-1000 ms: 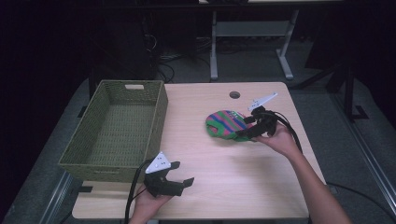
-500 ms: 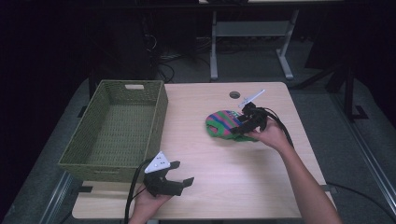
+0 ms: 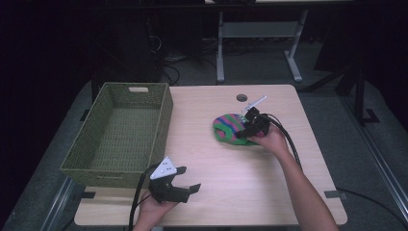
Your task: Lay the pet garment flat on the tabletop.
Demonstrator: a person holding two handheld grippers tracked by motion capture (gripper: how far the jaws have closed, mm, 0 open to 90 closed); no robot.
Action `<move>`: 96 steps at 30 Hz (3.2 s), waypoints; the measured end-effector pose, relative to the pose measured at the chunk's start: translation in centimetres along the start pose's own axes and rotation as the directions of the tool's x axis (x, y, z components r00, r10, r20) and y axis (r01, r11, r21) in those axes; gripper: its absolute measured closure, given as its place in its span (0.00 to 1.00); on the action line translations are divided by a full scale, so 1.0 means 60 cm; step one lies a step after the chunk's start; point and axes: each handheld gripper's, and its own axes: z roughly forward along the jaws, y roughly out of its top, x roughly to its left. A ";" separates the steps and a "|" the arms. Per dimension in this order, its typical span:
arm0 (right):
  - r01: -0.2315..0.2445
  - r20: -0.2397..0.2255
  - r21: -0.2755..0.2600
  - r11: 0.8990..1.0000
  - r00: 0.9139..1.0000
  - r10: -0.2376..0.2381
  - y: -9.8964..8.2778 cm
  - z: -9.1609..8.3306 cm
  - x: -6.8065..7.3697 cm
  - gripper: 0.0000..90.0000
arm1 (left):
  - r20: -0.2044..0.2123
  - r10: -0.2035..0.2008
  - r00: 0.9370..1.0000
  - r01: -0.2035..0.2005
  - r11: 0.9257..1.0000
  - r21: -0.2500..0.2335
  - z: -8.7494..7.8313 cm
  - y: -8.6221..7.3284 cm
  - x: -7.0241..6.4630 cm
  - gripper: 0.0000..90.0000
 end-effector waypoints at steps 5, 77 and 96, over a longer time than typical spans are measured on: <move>0.024 0.051 -0.007 1.000 0.998 -0.023 -0.008 0.007 0.004 0.48 | -0.002 0.004 1.000 -0.004 1.000 0.000 0.001 0.000 0.000 0.19; -0.132 -0.045 -0.136 0.982 0.991 0.127 -0.009 -0.130 -0.003 0.86 | -0.022 -0.011 1.000 0.011 1.000 -0.013 -0.005 -0.002 0.004 0.19; -0.051 -0.108 -0.214 0.975 0.994 0.029 -0.003 -0.193 0.038 0.86 | -0.025 -0.022 0.999 0.021 0.999 -0.039 -0.012 -0.003 0.005 0.19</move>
